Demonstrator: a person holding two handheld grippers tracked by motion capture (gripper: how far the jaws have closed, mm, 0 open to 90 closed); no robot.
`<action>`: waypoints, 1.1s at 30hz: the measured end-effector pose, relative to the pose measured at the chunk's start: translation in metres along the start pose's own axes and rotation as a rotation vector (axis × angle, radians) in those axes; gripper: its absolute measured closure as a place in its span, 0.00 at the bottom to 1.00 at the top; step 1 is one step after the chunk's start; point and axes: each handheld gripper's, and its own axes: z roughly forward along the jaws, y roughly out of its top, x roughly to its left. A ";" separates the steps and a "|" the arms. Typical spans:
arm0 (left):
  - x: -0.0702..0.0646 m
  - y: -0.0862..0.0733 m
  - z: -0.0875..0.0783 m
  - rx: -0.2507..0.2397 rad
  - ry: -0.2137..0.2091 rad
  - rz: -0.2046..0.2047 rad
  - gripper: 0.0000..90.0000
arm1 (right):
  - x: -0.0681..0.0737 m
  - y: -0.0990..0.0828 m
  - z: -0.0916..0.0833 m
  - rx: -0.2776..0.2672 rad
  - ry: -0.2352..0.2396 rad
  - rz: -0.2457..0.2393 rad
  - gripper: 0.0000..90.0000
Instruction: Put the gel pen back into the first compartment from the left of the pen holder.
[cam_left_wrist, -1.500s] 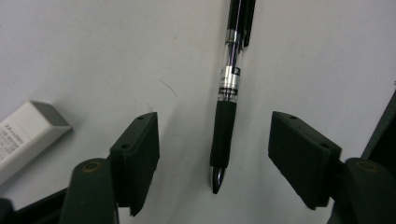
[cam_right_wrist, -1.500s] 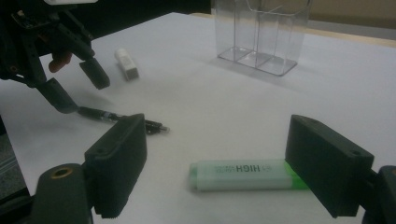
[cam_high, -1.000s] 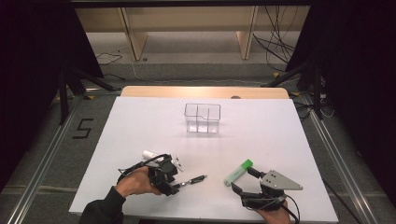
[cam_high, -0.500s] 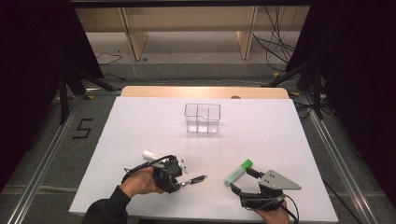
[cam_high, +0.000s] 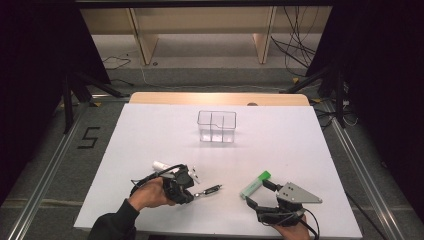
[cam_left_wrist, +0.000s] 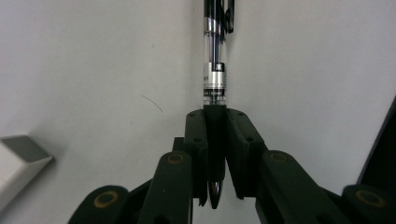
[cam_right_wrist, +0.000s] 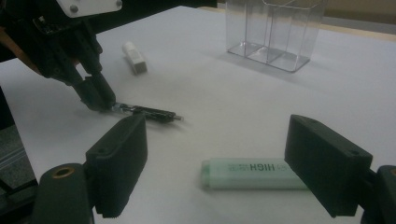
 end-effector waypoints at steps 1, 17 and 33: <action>0.000 0.001 -0.008 -0.014 0.003 -0.006 0.88 | 0.001 0.001 0.000 -0.001 0.006 0.001 0.25; -0.011 0.011 -0.028 -0.029 -0.049 0.014 0.88 | 0.035 0.016 0.009 0.013 0.061 -0.135 0.25; -0.025 0.028 -0.035 0.005 -0.057 0.077 0.88 | 0.071 0.026 0.031 0.108 0.028 -0.456 0.30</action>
